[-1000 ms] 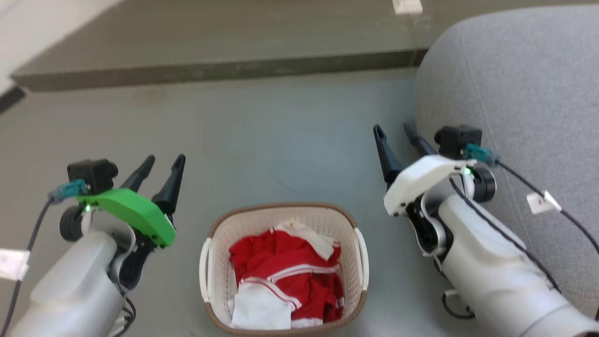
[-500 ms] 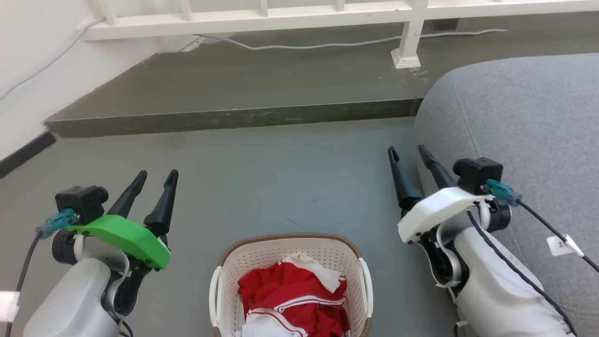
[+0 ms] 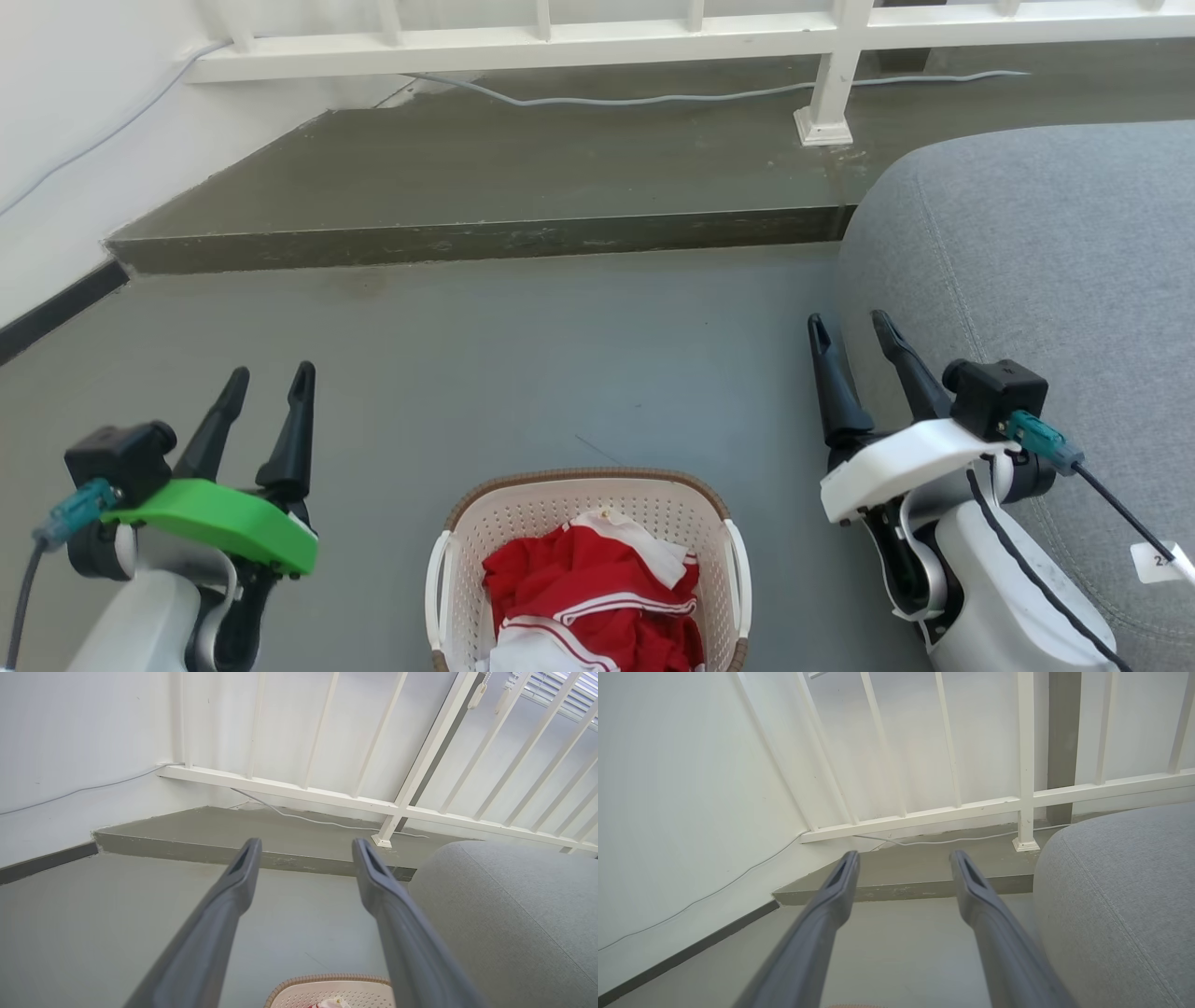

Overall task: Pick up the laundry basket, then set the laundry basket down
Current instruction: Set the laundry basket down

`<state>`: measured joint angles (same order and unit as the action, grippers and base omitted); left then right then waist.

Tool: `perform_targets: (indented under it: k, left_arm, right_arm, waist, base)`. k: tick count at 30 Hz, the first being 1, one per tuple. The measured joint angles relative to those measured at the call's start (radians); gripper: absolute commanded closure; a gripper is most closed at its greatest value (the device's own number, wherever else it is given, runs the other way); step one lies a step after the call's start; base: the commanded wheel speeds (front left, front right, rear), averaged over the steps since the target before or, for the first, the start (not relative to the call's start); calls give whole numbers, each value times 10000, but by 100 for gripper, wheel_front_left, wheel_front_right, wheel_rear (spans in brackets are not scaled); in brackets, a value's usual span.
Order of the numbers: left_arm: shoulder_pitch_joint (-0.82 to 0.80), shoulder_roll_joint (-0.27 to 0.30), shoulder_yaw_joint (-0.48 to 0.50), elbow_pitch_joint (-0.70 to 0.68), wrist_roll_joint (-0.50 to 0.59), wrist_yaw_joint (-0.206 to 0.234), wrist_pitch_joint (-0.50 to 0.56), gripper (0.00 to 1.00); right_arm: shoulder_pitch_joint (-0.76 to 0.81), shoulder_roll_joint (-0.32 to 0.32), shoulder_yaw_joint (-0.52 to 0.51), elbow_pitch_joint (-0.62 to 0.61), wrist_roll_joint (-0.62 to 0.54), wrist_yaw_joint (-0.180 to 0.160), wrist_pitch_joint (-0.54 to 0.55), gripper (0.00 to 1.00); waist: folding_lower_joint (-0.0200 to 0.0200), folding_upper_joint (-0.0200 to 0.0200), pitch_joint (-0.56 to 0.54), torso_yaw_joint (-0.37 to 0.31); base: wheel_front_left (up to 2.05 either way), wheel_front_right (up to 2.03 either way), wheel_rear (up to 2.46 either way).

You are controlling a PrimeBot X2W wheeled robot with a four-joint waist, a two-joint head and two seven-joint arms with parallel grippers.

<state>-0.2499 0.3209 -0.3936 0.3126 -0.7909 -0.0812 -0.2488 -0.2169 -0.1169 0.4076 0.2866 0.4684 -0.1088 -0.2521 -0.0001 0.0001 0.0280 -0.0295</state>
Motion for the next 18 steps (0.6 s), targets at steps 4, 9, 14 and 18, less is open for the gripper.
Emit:
perform_targets:
  k: [4,9,14,18]
  left_arm:
    - [477,-238,301,-330,253,27,0,0]
    - [931,-366,506,-654,702,19,0,0]
    - [1247,-554,777,-905,867,-12,0,0]
    - [1462,-681,1053,-1114,1145,-77,0,0]
  right_arm:
    - [295,21,-190,-247,-278,-56,-2,0]
    - [639,52,-316,-493,-537,-67,-10,0]
    - [875,77,-420,-658,-706,-69,-13,0]
    - [1055,130,-456,-748,-926,-69,-13,0]
  waist:
    - [0,0,-11,15]
    - [0,0,-38,21]
    - [0,0,-42,23]
    - [0,0,-39,25]
  base:
    - [0,0,0]
    - [0,0,0]
    - [0,0,0]
    - [0,0,0]
